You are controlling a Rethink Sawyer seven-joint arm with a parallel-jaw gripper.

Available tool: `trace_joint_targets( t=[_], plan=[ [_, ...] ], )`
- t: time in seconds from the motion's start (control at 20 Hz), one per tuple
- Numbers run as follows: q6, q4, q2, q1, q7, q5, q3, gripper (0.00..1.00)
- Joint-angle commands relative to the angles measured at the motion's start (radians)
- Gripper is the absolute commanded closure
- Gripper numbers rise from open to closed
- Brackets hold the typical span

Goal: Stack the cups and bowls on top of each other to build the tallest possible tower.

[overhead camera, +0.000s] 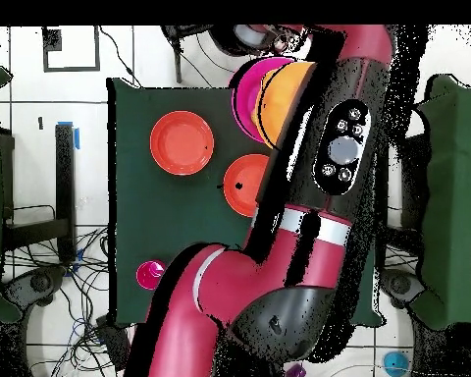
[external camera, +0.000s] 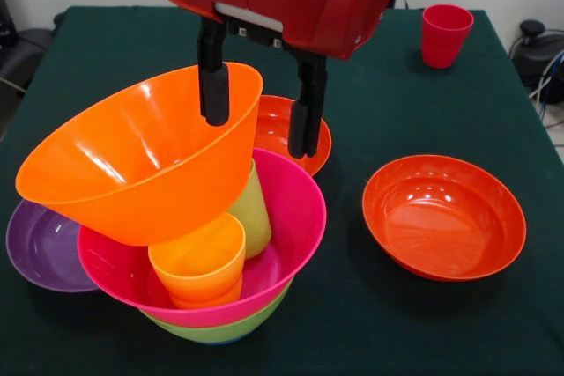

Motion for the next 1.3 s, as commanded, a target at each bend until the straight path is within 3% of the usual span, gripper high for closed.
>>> trace_joint_targets(
  t=[0.05, 0.7, 1.3],
  plan=[
    [0.035, 0.036, -0.029, -0.008, -0.382, -0.055, 0.075, 0.0],
    [-0.047, 0.042, 0.014, -0.028, -0.438, -0.101, 0.139, 0.0],
    [-0.047, 0.095, -0.025, -0.036, -0.498, -0.175, 0.229, 0.0]
  ],
)
